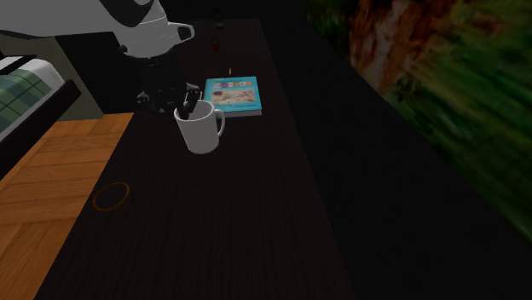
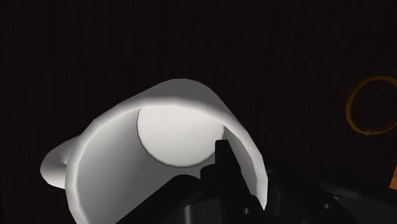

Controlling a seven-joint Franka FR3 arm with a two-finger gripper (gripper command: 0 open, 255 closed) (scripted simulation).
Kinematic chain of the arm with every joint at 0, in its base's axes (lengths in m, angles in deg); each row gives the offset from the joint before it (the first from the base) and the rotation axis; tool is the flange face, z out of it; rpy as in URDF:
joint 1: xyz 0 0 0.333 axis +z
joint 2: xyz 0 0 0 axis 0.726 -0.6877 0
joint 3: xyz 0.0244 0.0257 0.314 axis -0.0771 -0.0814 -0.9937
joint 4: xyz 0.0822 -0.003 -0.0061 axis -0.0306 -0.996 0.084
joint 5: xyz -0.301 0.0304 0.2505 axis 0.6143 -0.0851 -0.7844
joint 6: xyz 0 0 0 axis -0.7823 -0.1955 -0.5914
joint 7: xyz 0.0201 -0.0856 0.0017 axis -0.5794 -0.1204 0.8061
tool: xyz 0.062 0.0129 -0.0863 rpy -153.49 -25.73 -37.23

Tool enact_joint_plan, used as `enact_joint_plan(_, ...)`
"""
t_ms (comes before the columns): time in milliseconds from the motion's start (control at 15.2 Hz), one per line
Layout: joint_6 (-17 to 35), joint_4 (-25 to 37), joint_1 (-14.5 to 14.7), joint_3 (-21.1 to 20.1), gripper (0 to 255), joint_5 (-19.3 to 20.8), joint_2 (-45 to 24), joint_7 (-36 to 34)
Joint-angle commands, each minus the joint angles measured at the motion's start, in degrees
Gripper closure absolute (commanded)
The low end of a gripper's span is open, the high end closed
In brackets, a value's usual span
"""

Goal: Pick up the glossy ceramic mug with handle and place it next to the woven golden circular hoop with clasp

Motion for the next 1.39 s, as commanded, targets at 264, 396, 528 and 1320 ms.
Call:
enact_joint_plan(264,-2.2,5.6,4.9,-2.4,255,0.5,-3.7,-7.2)
enact_joint_plan(396,-3.2,8.1,6.3,-3.1,255,0.7,-5.4,-9.2)
enact_joint_plan(528,-1.5,6.2,6.3,-3.0,255,0.7,-5.1,-9.3)
enact_joint_plan(1320,7.8,-3.5,6.2,-3.0,255,0.8,-4.9,-9.7)
